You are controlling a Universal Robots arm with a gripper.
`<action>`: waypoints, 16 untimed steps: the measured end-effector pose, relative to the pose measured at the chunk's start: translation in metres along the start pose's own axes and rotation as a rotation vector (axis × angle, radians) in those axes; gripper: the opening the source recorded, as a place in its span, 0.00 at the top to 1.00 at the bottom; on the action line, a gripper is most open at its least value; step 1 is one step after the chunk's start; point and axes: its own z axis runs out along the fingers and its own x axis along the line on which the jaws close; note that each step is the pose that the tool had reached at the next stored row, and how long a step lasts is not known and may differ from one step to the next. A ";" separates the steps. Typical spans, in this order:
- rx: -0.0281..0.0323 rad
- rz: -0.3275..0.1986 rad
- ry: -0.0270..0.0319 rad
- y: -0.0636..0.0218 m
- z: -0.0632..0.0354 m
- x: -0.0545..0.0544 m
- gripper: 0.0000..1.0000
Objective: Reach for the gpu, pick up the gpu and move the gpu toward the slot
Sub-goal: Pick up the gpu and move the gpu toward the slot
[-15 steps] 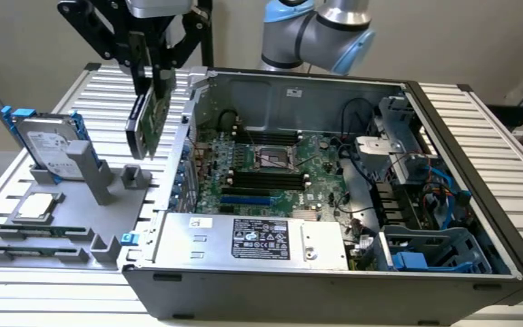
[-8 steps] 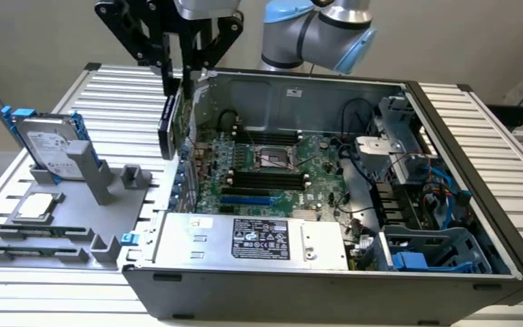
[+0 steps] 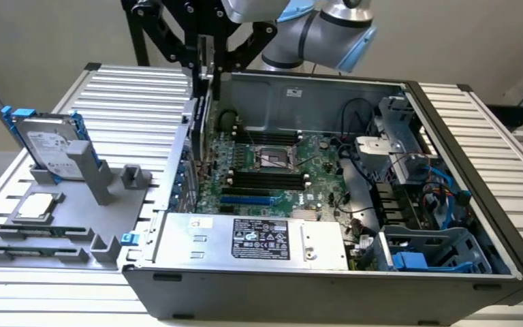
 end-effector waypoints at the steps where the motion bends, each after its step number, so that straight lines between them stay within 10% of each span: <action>1: 0.0000 0.000 0.0000 0.0009 0.0007 -0.005 0.74; 16: 0.0000 0.000 0.0002 0.0294 0.0224 -0.070 0.74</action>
